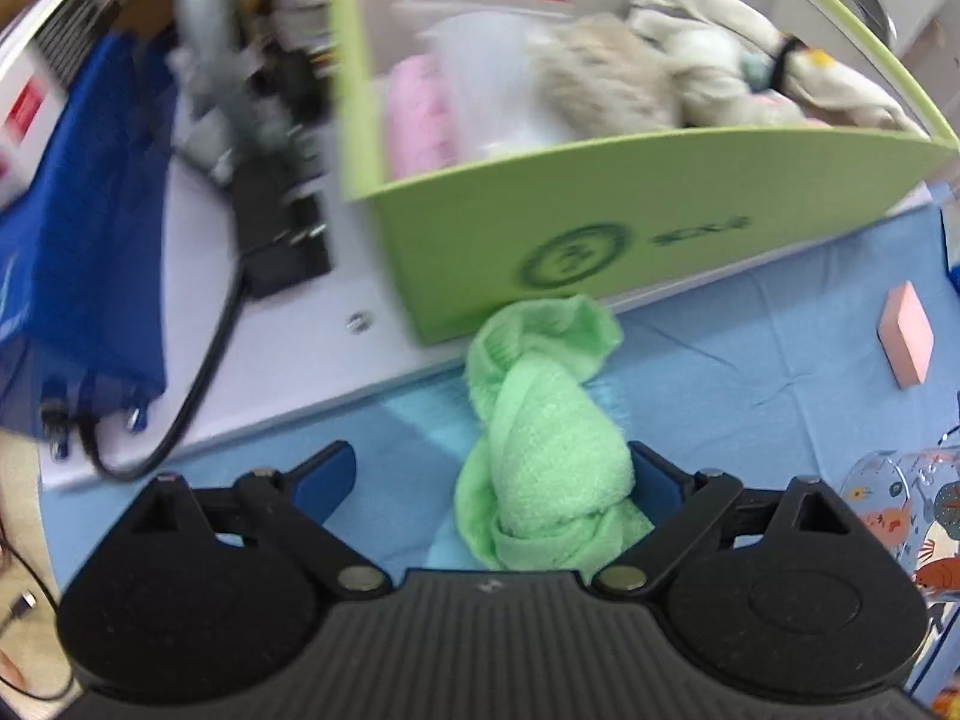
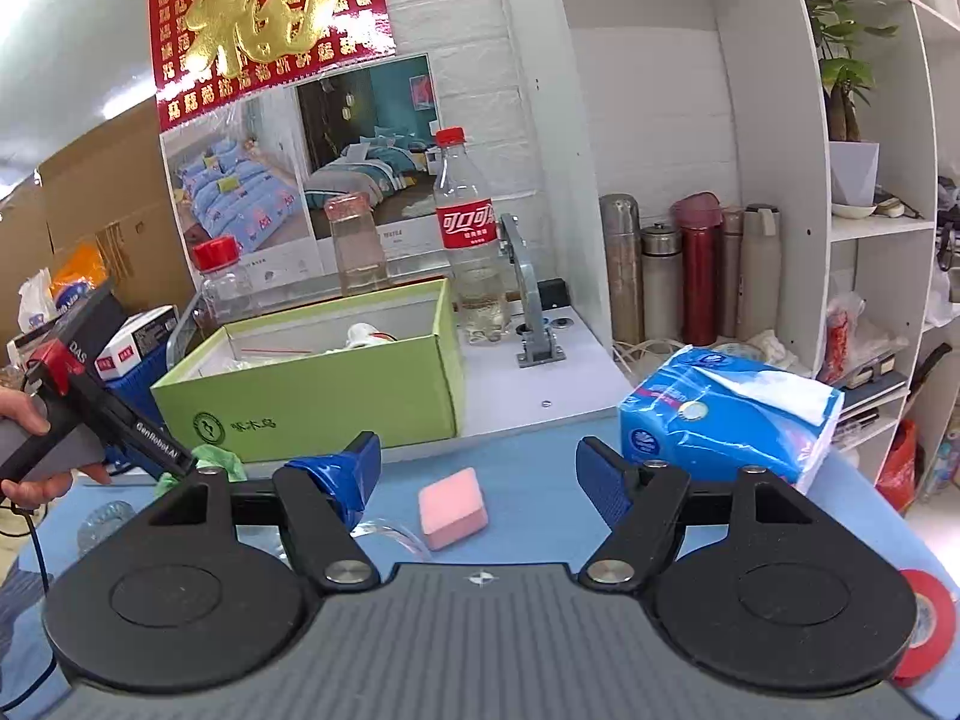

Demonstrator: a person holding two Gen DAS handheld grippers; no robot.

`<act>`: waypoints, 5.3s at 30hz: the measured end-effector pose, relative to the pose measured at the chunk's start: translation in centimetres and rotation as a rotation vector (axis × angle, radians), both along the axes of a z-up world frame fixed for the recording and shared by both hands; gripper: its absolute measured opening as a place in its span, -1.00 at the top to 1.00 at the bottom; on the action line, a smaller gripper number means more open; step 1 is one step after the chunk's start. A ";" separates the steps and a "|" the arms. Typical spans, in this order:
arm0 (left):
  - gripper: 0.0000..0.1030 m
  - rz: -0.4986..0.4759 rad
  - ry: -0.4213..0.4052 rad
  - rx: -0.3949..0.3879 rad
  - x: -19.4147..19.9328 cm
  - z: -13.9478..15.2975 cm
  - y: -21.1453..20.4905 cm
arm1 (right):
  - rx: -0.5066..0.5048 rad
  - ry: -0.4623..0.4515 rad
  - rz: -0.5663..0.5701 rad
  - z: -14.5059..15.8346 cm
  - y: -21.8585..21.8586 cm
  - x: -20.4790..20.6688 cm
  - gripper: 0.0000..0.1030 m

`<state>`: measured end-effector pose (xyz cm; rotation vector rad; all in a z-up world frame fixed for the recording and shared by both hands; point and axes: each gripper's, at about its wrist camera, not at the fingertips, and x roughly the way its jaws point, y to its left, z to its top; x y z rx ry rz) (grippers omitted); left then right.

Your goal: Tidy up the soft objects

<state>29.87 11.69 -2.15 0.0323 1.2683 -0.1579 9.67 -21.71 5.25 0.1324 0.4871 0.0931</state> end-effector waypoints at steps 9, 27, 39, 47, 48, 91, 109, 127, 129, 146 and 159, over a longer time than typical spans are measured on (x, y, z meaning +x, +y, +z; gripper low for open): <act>-0.81 0.139 -0.080 -0.083 -4.0 -0.2 6.8 | -0.027 0.133 0.107 -1.6 0.8 5.7 -0.13; -0.82 0.061 -0.153 0.011 -4.6 -0.6 4.9 | -0.172 0.714 0.156 -6.9 6.7 17.0 -0.19; 0.27 0.082 -0.206 -0.149 -6.8 1.6 6.8 | -0.177 0.620 0.226 -5.8 5.9 14.4 0.63; 0.27 0.102 -0.342 -0.279 -8.4 9.2 9.3 | 0.011 0.471 0.267 0.3 1.6 13.0 0.62; 0.27 0.097 -0.369 -0.293 -7.9 10.6 9.2 | 0.020 0.437 0.278 1.2 1.4 13.4 0.62; -0.99 0.044 -0.631 -0.223 -9.2 18.0 -1.8 | 0.041 0.263 0.338 7.0 9.6 17.6 -0.08; -0.99 0.274 -0.842 -0.106 -23.2 14.3 -6.3 | -0.024 -0.208 0.119 7.9 11.3 -3.7 -0.13; -0.99 0.316 -0.699 -0.043 -26.2 4.1 -6.7 | -0.016 -0.101 0.016 -0.6 8.1 -8.5 -0.14; -0.99 0.323 -0.709 -0.049 -26.5 4.1 -6.5 | -0.010 -0.111 0.016 -0.4 8.1 -8.7 -0.14; -0.99 0.293 -0.710 -0.007 -27.6 4.0 -7.7 | -0.079 -0.031 0.085 -1.7 9.6 -8.9 -0.15; -0.99 0.234 -0.749 0.000 -28.1 4.1 -8.7 | -0.073 -0.017 0.075 -2.0 9.1 -8.9 -0.15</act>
